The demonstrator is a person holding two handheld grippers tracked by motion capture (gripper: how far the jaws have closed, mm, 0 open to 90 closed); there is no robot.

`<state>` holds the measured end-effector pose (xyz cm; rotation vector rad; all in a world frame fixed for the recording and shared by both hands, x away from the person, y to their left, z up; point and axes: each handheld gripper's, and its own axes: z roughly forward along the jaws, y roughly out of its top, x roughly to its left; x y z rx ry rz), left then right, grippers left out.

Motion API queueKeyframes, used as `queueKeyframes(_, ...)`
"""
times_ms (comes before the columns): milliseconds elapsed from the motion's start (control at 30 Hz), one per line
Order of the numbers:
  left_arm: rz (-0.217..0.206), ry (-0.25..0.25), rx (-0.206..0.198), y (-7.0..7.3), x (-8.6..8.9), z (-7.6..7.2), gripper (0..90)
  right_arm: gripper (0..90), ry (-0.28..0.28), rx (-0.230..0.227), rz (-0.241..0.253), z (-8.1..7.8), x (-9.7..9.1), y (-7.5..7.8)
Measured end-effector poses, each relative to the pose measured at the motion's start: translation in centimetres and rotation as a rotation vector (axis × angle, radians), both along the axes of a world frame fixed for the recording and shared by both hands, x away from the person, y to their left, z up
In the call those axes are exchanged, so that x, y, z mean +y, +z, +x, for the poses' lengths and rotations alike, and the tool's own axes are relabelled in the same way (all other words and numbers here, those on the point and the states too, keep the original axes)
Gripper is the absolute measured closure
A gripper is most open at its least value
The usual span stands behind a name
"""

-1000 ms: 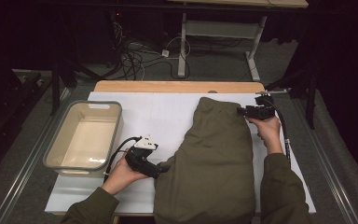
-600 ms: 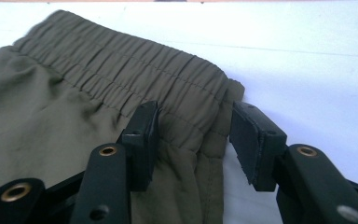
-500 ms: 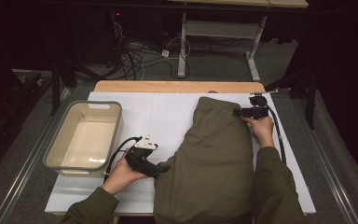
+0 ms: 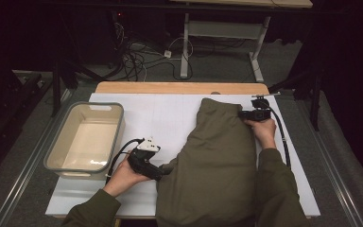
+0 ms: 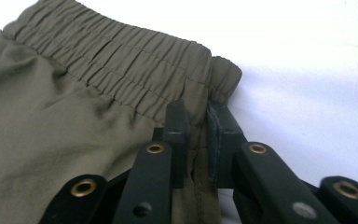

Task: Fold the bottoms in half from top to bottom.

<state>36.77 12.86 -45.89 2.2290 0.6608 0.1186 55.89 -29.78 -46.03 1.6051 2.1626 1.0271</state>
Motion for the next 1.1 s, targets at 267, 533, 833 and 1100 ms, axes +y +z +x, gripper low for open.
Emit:
queueKeyframes(267, -0.001, 0.004, -0.004, 0.1, 0.0, 0.0, 4.5, 82.4, 0.049, -0.053, -0.023, -0.7, 0.5, 0.9)
queueKeyframes(533, 0.000, 0.011, -0.010, 0.3, -0.2, 0.2, 4.5, 82.5, 0.109, -0.154, 0.032, -2.6, 0.7, 3.4)
queueKeyframes(833, 0.001, 0.010, -0.010, 0.3, -0.2, 0.1, 4.5, 82.6, 0.185, -0.232, 0.057, -4.9, 1.5, 4.7)
queueKeyframes(1100, 0.006, 0.012, -0.011, 0.3, -0.1, 0.1, 4.5, 82.7, 0.249, -0.282, 0.090, -6.8, 1.5, 5.6)
